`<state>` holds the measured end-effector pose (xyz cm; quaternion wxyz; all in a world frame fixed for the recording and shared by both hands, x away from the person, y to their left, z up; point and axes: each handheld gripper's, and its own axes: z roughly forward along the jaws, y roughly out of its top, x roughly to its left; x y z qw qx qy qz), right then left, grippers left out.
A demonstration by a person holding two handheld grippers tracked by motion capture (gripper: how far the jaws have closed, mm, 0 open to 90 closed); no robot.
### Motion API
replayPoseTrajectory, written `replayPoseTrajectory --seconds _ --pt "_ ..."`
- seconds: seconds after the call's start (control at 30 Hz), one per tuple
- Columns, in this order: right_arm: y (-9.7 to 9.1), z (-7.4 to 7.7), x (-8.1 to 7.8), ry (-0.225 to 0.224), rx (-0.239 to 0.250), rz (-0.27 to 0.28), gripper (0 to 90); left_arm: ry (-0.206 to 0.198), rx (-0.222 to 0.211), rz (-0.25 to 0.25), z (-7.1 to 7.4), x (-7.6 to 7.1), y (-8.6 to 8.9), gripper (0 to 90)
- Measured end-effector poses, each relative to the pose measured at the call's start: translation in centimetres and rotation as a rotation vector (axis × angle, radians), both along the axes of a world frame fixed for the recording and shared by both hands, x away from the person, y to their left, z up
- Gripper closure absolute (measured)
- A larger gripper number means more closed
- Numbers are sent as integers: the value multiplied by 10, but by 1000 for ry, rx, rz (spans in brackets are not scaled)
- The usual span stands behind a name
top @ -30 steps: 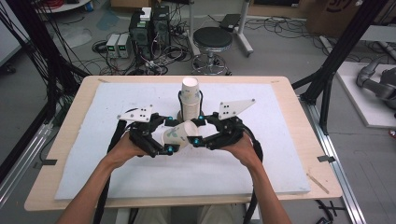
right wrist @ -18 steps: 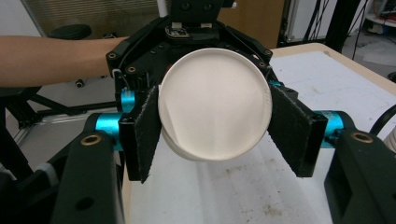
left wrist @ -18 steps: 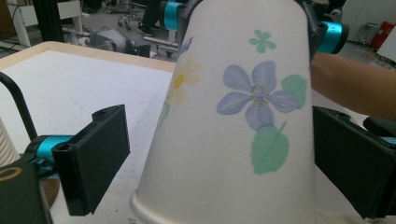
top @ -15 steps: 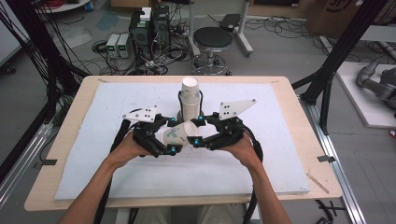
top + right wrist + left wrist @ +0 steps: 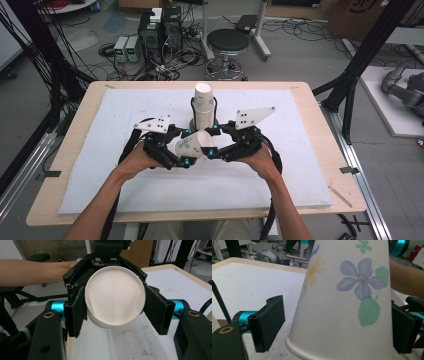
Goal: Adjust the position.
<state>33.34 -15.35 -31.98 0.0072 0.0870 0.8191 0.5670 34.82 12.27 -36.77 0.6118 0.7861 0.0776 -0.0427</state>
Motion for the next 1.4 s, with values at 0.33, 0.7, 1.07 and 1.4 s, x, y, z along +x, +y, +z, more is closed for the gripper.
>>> replayPoseTrajectory --seconds 0.33,0.7,1.07,1.4 --pt "0 0 0 5 -2 4 379 -38 1 -26 0 -3 1 239" --pt "1 -1 1 10 -2 5 379 -59 10 -23 2 -4 4 283" --pt "2 -3 1 11 -8 -24 143 -62 10 -16 3 -4 7 296" --pt "0 -3 1 16 -1 -23 137 -63 15 -5 5 -5 10 298"
